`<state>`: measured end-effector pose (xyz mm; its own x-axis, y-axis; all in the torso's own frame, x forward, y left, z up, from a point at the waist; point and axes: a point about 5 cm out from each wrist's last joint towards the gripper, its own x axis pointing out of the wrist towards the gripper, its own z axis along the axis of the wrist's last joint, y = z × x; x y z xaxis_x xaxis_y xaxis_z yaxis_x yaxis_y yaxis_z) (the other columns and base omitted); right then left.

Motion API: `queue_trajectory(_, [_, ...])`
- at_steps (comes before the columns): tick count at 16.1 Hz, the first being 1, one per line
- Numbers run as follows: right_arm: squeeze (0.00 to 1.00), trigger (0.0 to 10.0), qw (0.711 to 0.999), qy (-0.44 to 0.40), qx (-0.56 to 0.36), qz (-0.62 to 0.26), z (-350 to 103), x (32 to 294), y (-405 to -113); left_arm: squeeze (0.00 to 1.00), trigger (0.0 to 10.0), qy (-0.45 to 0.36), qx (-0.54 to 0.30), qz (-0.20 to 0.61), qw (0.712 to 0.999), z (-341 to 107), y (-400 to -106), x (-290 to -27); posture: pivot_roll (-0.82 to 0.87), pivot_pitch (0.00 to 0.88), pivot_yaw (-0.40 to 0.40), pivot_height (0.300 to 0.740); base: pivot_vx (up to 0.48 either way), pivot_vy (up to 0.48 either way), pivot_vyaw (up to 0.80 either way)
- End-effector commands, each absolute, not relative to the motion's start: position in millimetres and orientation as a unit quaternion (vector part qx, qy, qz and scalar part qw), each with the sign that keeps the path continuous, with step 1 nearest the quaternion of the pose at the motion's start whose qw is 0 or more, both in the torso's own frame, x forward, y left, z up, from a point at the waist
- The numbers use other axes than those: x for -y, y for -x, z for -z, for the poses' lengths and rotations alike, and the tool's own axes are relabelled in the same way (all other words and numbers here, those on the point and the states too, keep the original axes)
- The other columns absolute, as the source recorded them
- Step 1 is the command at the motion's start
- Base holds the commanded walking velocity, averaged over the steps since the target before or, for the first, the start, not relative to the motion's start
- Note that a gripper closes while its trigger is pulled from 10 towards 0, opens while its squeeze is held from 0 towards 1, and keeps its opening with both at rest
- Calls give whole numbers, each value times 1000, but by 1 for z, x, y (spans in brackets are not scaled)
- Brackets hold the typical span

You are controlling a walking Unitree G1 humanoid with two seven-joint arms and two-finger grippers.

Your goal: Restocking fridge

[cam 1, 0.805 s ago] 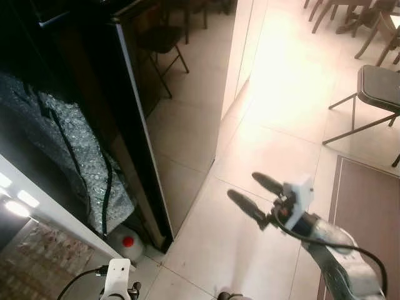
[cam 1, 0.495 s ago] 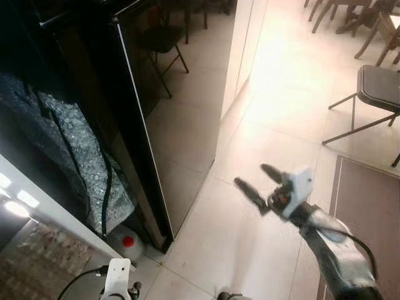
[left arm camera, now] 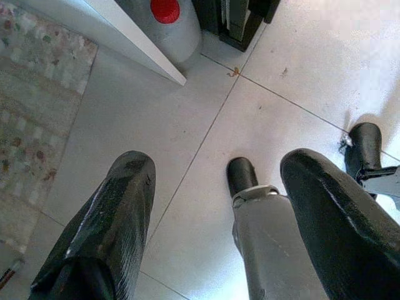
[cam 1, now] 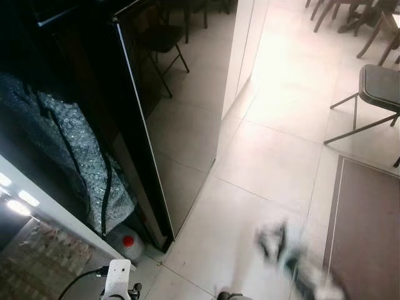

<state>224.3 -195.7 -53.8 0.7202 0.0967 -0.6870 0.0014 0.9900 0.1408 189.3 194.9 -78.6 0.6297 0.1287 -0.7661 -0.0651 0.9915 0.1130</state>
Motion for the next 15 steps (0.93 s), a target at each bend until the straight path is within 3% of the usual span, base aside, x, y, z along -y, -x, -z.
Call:
queue_trajectory(1, [0, 10000, 896, -41, -441, -11, 77, 194, -191, 0, 10000, -34, -443, -54, 894, 83, -180, -195, -78, 166, 0, 740, 0, 0, 0])
queue_trajectory(2, [0, 10000, 882, -31, -470, 9, 86, 195, -174, 0, 10000, -34, -442, -58, 895, 83, -180, -197, -79, 169, -2, 740, 0, 0, 0])
queue_trajectory(5, [0, 10000, 887, -62, -456, 33, 88, 196, -167, 0, 10000, -39, -441, -59, 895, 83, -180, -200, -88, 171, -1, 740, 0, 0, 0])
queue_trajectory(11, [0, 10000, 901, -52, -430, 33, 83, 191, -179, 0, 10000, -37, -438, -52, 897, 84, -178, -194, -75, 135, -9, 740, 0, 0, 761])
queue_trajectory(15, [0, 10000, 897, -33, -442, 4, 87, 187, -172, 0, 10000, -37, -438, -52, 897, 85, -175, -192, -77, 108, -18, 740, 0, 0, 789])
